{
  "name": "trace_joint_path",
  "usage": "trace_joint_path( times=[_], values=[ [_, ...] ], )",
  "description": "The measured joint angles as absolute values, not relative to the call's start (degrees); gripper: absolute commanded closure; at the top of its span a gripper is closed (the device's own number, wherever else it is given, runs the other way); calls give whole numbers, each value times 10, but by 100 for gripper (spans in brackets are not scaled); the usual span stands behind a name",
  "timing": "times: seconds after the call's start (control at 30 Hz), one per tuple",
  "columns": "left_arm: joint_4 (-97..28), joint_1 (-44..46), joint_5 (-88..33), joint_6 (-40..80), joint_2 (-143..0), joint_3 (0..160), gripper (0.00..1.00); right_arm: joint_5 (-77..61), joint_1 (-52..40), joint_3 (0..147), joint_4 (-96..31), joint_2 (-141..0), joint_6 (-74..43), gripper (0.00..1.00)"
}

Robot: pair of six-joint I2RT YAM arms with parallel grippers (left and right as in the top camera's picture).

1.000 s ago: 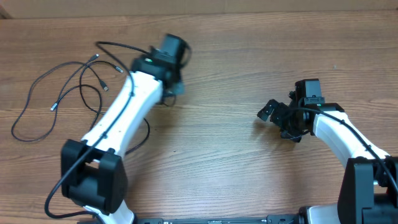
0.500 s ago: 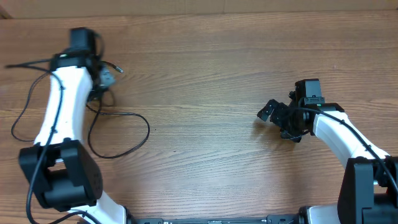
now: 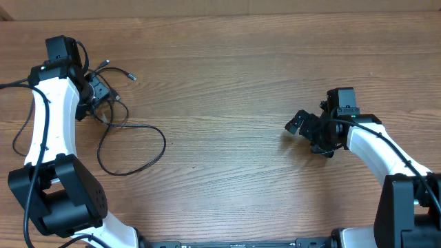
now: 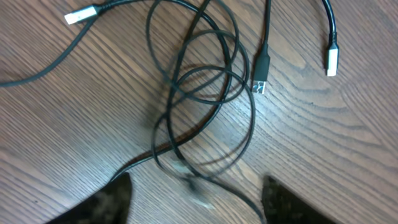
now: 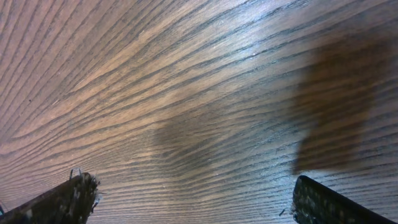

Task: Untangle cables
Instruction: 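Lower and release the cable onto the pile at far left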

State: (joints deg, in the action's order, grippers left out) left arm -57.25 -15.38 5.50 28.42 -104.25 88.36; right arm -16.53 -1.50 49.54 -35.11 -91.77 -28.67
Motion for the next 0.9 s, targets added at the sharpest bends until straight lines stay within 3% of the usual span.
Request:
trace_joint_path(
  times=[0.13, 0.67, 0.9],
  values=[
    [-577, -154, 44, 283, -1042, 884, 0, -165, -15, 495, -351, -918, -287, 0],
    [-635, -143, -96, 192, -1042, 884, 0, -165, -15, 495, -351, -918, -287, 0],
    [-624, -81, -130, 158, -1042, 835, 0, -166, -15, 495, -351, -918, -287, 0]
  ],
)
